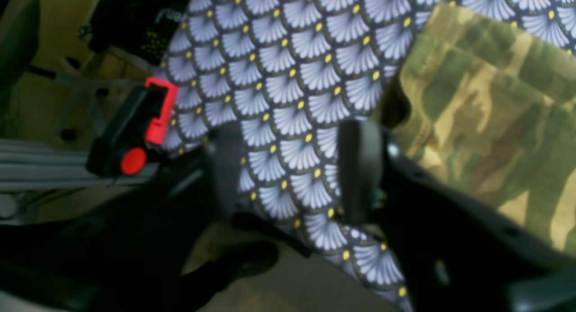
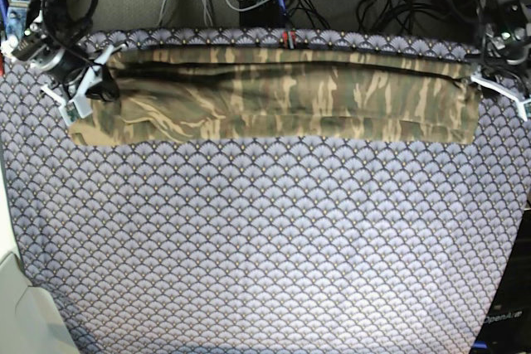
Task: Fold the T-shirt properly
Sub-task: 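Grasp both ends of the folded strip and straighten it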
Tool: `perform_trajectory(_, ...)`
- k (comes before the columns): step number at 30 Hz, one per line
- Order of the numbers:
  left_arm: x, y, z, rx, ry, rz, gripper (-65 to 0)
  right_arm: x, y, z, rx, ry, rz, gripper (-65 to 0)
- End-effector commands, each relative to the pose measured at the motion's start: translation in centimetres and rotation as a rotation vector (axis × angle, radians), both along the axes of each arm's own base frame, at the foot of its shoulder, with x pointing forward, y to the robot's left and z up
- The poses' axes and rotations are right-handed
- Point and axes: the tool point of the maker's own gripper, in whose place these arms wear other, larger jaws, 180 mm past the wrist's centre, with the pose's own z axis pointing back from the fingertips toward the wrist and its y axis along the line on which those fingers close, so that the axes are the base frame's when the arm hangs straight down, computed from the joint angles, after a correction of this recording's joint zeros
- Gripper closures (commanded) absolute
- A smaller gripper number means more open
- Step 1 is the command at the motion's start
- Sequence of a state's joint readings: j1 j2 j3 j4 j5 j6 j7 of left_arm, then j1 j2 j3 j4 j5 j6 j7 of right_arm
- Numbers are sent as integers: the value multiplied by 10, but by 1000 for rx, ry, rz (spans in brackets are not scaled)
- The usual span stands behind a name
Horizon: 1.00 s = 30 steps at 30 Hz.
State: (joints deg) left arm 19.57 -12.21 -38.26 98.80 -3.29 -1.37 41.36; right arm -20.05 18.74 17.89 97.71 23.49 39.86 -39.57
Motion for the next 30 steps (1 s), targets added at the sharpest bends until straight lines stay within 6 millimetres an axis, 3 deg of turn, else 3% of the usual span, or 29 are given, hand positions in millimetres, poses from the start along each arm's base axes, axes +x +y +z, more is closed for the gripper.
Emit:
perform_trajectory(1,7,15,22,49,-56,25,-395,9,-6,8,-6,-33,1,0)
perform_trajectory(4,4,24,24,2,-99,71,-457,11,-14,1,-4,-14,-16,0)
perform_trajectory(11,14,18,28,-45,-123,-20,-463,8,-14,-7,7,6,-25,0)
perform_trajectory(18,19,19,-4,-125,-88,13,-466,7,-12,-8,11,7,-21,0)
perform_trajectory(21,29,6,-17,-159,-66,-17,-466,6,-2,-11,17,19,10,0)
perform_trajectory(27,51,-21,-16,-190,-88,-98,-466,5,1,-12,22,22,14,0)
perform_trajectory(30,53,-25,-18,-232,-104,-95,-465,5,1,-12,23,22,16,0)
